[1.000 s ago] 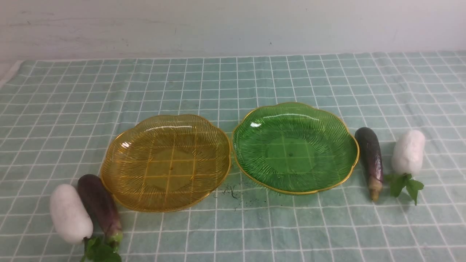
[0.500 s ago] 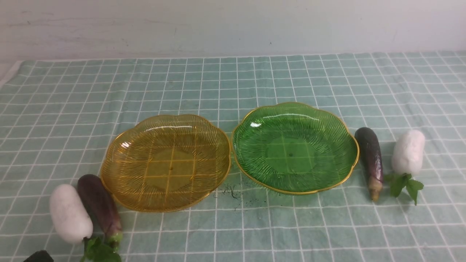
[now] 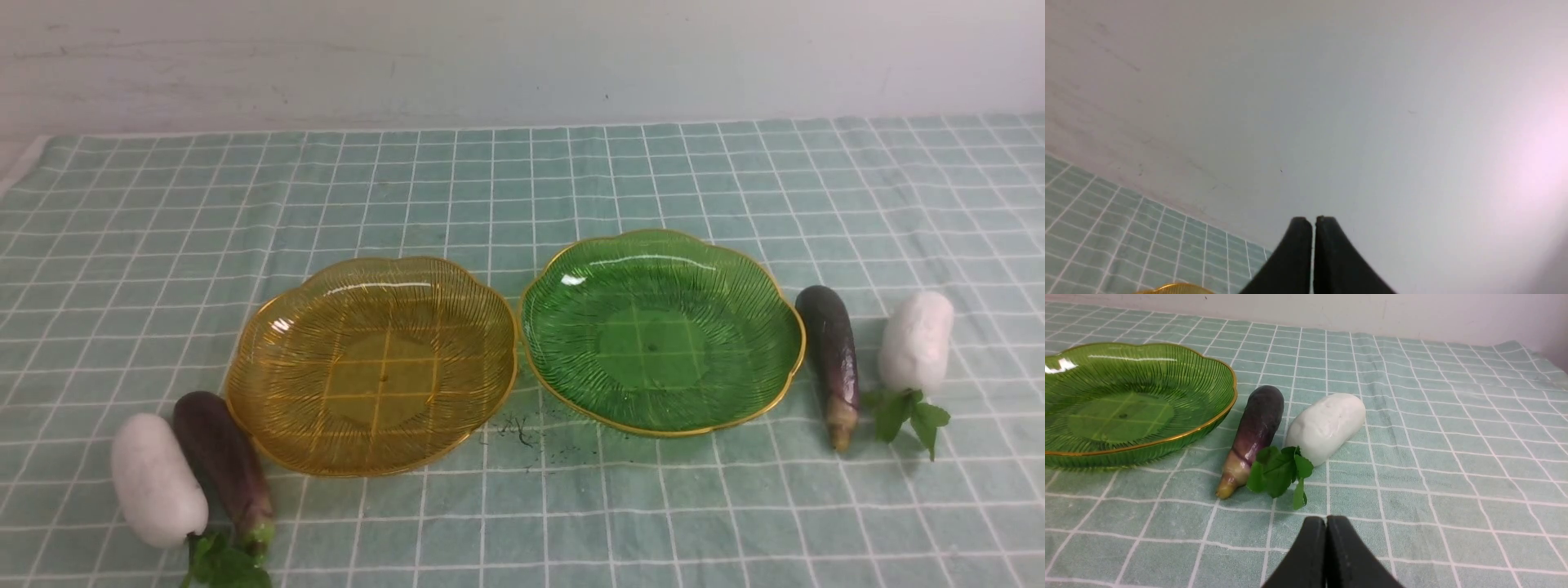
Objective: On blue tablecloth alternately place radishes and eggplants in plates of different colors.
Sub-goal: 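Pick up the white radish and place it on the plate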
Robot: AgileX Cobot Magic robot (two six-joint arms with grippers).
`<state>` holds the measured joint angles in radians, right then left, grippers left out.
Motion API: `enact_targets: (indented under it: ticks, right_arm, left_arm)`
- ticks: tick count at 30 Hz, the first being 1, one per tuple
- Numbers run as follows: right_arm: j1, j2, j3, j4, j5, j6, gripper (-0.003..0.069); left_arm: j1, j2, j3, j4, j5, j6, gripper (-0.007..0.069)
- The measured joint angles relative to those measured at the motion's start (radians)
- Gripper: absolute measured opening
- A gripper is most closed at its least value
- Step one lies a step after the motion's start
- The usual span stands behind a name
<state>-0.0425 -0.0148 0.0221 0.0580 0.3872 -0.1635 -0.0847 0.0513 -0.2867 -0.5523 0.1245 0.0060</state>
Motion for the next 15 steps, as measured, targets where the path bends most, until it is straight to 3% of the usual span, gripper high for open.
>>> enact_targets:
  ticks: [3,7,10,15]
  right_arm:
    - [0.0,0.0,0.0,0.0,0.0,0.0,-0.0013]
    - [0.0,0.0,0.0,0.004,-0.005,0.0,-0.0013]
    - [0.0,0.0,0.005,0.083,-0.047,0.011,-0.0013]
    - [0.0,0.0,0.007,0.402,-0.193,0.084,-0.0013]
  left_arm:
    - [0.0,0.189,-0.193,0.066,0.271,0.059,-0.0008]
    - [0.0,0.521,-0.296,0.267,0.572,0.059,-0.0008]
    - [0.0,0.69,-0.296,0.344,0.632,0.031,-0.0008]
    - [0.015,0.89,-0.304,0.375,0.65,-0.025,-0.0003]
